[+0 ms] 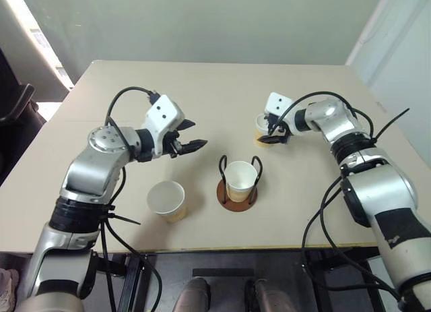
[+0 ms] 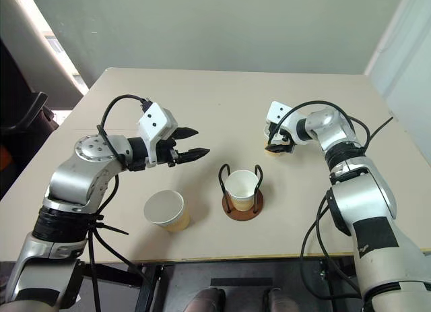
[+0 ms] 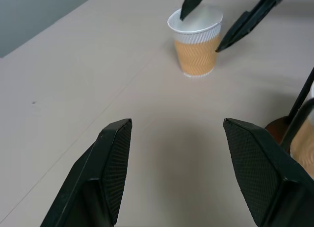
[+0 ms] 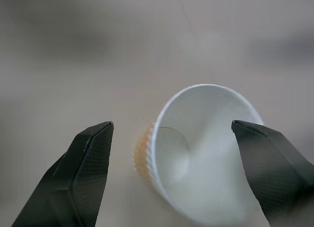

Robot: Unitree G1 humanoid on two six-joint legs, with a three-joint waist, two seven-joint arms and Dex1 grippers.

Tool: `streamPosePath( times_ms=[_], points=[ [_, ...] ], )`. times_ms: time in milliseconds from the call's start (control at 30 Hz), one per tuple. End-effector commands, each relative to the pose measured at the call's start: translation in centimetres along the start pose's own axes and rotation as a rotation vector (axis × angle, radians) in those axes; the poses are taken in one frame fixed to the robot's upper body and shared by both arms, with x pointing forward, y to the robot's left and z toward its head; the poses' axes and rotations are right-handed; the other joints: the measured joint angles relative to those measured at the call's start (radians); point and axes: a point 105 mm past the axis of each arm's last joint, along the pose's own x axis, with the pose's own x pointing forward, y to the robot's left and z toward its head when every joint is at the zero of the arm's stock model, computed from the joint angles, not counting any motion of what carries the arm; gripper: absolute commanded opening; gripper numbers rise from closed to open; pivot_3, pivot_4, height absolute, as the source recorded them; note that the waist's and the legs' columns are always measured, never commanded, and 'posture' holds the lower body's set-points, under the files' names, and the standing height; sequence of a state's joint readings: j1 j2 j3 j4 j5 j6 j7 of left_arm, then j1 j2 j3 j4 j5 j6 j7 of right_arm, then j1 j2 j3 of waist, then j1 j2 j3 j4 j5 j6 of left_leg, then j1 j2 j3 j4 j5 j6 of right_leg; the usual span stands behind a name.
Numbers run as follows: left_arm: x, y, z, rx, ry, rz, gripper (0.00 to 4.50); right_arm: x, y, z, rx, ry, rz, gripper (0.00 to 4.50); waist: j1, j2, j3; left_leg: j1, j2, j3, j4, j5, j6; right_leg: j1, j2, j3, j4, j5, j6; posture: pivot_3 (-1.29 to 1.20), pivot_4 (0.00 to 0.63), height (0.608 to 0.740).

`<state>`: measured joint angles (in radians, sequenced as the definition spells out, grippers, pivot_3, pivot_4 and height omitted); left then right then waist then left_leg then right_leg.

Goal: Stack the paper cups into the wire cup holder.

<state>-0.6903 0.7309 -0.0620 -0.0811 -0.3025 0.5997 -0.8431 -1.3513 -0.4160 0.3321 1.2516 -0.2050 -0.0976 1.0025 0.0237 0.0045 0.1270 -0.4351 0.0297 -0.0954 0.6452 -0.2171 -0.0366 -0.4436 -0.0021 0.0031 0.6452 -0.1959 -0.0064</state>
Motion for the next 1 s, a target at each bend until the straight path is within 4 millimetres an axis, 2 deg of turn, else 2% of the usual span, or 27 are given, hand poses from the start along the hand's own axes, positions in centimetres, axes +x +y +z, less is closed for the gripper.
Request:
streamPosePath(
  times_ms=[33, 67, 133, 267, 367, 467, 533, 633, 700, 767, 867, 1000],
  points=[
    [-1.1, 0.4, 1.0, 0.027, -0.025, 0.036, 3.2, 0.1, 0.0, 0.2, -0.013, -0.004, 0.001, 3.44, 0.0, 0.0, 0.0, 0.0, 0.0, 0.0, 0.001, -0.001, 0.002, 0.0, 0.0, 0.0, 0.0, 0.0, 0.0, 0.0, 0.15, 0.74],
    [-1.2, 0.5, 1.0, 0.028, -0.021, 0.041, 3.2, 0.1, 0.1, 0.0, -0.012, -0.001, 0.004, 3.04, 0.001, 0.0, 0.0, 0.0, 0.0, 0.0, 0.001, -0.004, 0.007, 0.0, 0.0, 0.0, 0.001, 0.0, 0.0, 0.0, 0.15, 0.74],
    [-1.4, 0.5, 0.9, 0.026, -0.018, 0.047, 3.2, 0.2, 0.2, -0.1, -0.009, 0.0, 0.004, 2.43, 0.001, 0.0, 0.0, 0.0, 0.0, 0.0, 0.002, -0.003, 0.008, 0.0, 0.0, 0.0, 0.002, 0.0, 0.0, 0.0, 0.15, 0.74],
    [-1.6, 0.5, 1.0, 0.018, -0.024, 0.052, 3.2, 0.1, 0.2, -0.4, -0.001, 0.007, 0.007, 0.93, 0.001, 0.0, 0.0, 0.001, 0.0, 0.0, 0.002, -0.001, 0.007, 0.0, 0.0, 0.0, 0.003, 0.001, 0.0, 0.0, 0.15, 0.74],
    [-1.6, 0.4, 0.9, 0.016, -0.022, 0.053, 3.2, 0.0, 0.1, -0.6, -0.01, 0.016, 0.001, 0.02, 0.0, 0.0, 0.0, 0.001, 0.0, 0.0, 0.002, -0.001, 0.007, 0.0, 0.0, 0.0, 0.004, 0.001, 0.0, 0.0, 0.15, 0.74],
    [-1.7, 0.9, 0.6, 0.015, -0.01, 0.071, 3.2, -0.5, -0.4, -0.4, -0.024, 0.01, -0.02, 0.02, 0.001, 0.0, 0.0, 0.001, 0.0, 0.0, 0.002, -0.001, 0.007, 0.0, 0.0, 0.0, 0.004, 0.001, 0.0, 0.0, 0.15, 0.74],
    [-1.8, 1.0, 0.8, 0.016, -0.016, 0.072, 3.2, -1.2, -0.8, 0.7, -0.025, -0.041, -0.01, 0.02, 0.001, 0.0, 0.0, 0.001, 0.0, 0.0, 0.002, -0.001, 0.007, 0.0, 0.0, 0.0, 0.004, 0.001, 0.0, 0.0, 0.15, 0.74],
    [-2.8, 1.1, 1.3, 0.026, -0.026, 0.048, 3.2, -5.0, -1.9, 5.3, -0.08, -0.233, 0.072, 0.02, 0.001, 0.0, 0.0, 0.0, 0.0, 0.0, 0.002, -0.001, 0.007, 0.0, 0.0, 0.0, 0.003, 0.001, 0.0, 0.0, 0.15, 0.74],
    [-3.7, 0.3, 1.7, 0.032, -0.033, -0.015, 3.2, -7.8, -1.5, 8.2, -0.129, -0.348, 0.17, 0.02, -0.001, 0.0, 0.0, -0.001, 0.0, 0.001, 0.001, -0.001, 0.006, -0.002, 0.0, 0.0, 0.003, 0.001, 0.0, 0.0, 0.15, 0.74],
    [-4.8, -0.5, 1.9, 0.038, -0.035, -0.08, 3.2, -10.4, -0.1, 10.3, -0.177, -0.429, 0.269, 0.02, -0.002, 0.0, 0.0, -0.002, 0.0, 0.002, 0.0, 0.003, -0.002, -0.002, 0.001, 0.0, 0.002, 0.001, 0.0, 0.0, 0.15, 0.74],
    [-6.3, -1.2, 2.2, 0.022, -0.041, -0.15, 3.2, -12.9, 2.8, 12.0, -0.218, -0.493, 0.391, 0.02, -0.005, -0.001, -0.001, -0.001, 0.002, 0.002, 0.0, 0.003, -0.006, -0.001, 0.004, 0.0, 0.0, -0.001, -0.003, 0.0, 0.15, 0.74],
    [-8.2, -2.0, 2.3, -0.003, -0.039, -0.227, 3.2, -13.5, 6.9, 11.8, -0.236, -0.478, 0.54, 0.02, -0.006, -0.002, -0.001, 0.0, 0.003, 0.0, 0.001, 0.003, -0.008, 0.0, 0.006, 0.001, 0.0, -0.003, -0.004, 0.0, 0.15, 0.74]
  ],
)
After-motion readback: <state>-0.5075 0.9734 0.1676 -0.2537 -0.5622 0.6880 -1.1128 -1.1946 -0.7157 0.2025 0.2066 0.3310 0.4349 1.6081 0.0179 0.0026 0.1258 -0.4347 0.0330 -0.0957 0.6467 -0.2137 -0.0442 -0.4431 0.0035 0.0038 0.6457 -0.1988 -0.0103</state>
